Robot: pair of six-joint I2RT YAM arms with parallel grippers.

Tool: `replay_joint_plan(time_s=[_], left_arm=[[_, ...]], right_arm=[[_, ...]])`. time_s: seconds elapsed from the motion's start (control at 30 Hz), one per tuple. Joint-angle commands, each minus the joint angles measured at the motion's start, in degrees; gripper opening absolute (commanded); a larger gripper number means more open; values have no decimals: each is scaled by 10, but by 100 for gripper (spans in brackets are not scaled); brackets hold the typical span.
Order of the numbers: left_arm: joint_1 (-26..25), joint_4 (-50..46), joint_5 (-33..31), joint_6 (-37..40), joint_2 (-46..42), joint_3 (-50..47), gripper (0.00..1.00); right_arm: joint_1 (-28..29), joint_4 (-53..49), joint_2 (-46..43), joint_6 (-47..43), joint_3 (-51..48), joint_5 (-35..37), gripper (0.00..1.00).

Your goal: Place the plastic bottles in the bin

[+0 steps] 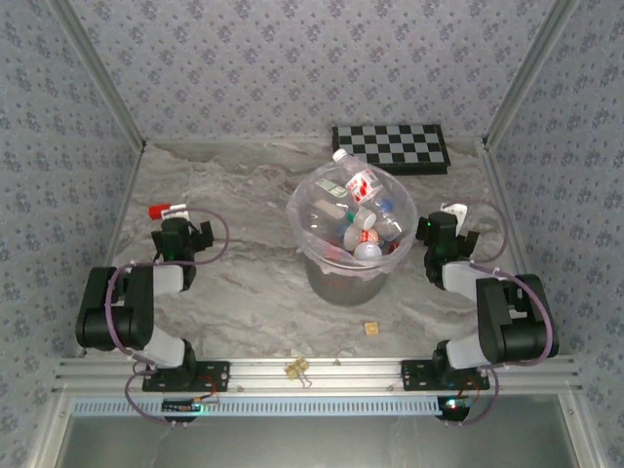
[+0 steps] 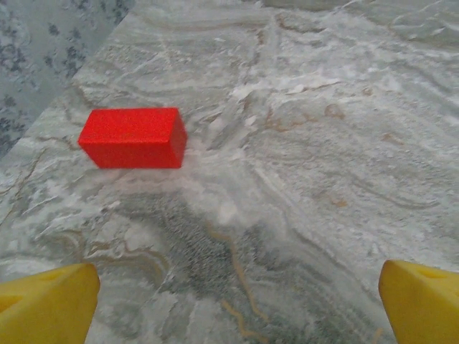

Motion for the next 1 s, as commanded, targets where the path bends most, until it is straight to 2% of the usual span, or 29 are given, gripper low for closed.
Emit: replay_joint_plan(time_s=[0.0, 0.03, 0.1, 0.3, 0.37, 0.43, 0.47, 0.5, 0.53, 0.97], left_arm=[[1, 94, 42, 17, 18, -19, 100], [-3, 124, 38, 22, 25, -24, 100], [-9, 101, 31, 25, 18, -21, 100], [-10, 108, 27, 26, 20, -22, 100], [-18, 116, 21, 33, 19, -28, 100], [-26, 130, 10, 39, 18, -33, 100], [-25, 127, 8, 36, 21, -30, 100], [-20, 117, 11, 30, 20, -25, 100], [-13, 106, 19, 24, 20, -20, 100], [-3, 98, 34, 17, 20, -17, 100]], right_arm=[[-14, 127, 23, -61, -24, -12, 100], [-11, 88, 17, -32, -19, -24, 100], [-7, 144, 25, -66, -35, -42, 100], [-15, 180, 32, -75, -56, -111, 100], [-21, 291, 87, -96, -72, -111, 100], [-27, 168, 48, -49, -51, -121, 100], [-32, 215, 65, -74, -56, -122, 100], [-36, 217, 68, -75, -54, -123, 100], [-38, 182, 54, -66, -47, -131, 100], [-35, 191, 57, -76, -48, -128, 100]])
